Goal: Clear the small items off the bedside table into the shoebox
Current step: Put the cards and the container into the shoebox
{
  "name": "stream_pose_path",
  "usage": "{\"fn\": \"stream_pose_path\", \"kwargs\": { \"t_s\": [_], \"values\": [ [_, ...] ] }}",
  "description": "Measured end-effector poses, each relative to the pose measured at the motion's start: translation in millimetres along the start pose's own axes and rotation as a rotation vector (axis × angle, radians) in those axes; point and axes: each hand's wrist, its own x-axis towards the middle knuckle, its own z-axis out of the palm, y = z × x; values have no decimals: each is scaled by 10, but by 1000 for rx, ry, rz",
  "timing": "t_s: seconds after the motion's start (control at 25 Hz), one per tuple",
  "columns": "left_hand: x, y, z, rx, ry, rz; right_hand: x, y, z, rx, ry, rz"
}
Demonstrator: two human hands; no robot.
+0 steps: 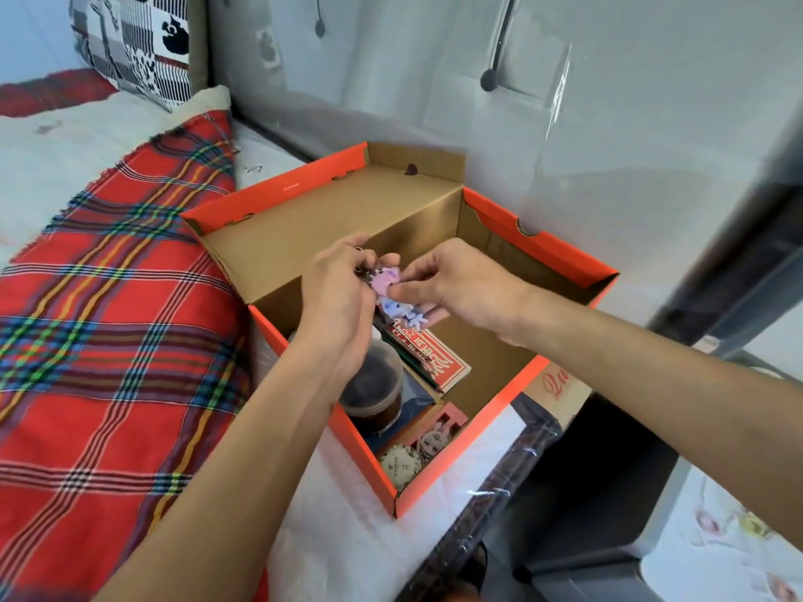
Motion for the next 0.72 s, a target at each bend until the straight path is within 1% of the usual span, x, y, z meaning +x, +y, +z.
{"fn": "stream_pose_path", "kwargs": {
  "t_s": [0.04,0.08,0.16,0.2,0.24,0.32,0.4,0.44,0.52,0.6,0.64,0.72],
  "values": [
    [35,-25,-2,171,-59,-15,7,55,-76,34,-31,61],
    [80,-39,-16,435,-153,-13,7,111,-151,44,-78,124],
    [175,-69,-11,1001,-397,17,22,239,-267,-23,-153,244],
    [225,-90,16,1200,-486,28,34,297,-296,-68,-173,296],
    [279,-113,48,1324,-538,26,44,345,-309,-104,-195,344],
    [365,-167,141,1428,-630,-29,62,439,-309,-150,-262,424],
    [430,-229,242,1549,-775,-108,75,522,-273,-226,-355,468],
    [458,-269,271,1622,-847,-150,88,552,-239,-301,-410,475],
    [479,-356,331,1715,-940,-225,138,615,-172,-533,-528,462],
    [507,-453,362,1724,-966,-268,184,652,-122,-788,-615,435],
    [509,-490,371,1715,-963,-287,207,662,-115,-860,-638,433],
    [529,-555,375,1724,-973,-287,240,673,-124,-924,-668,440]
  ]
}}
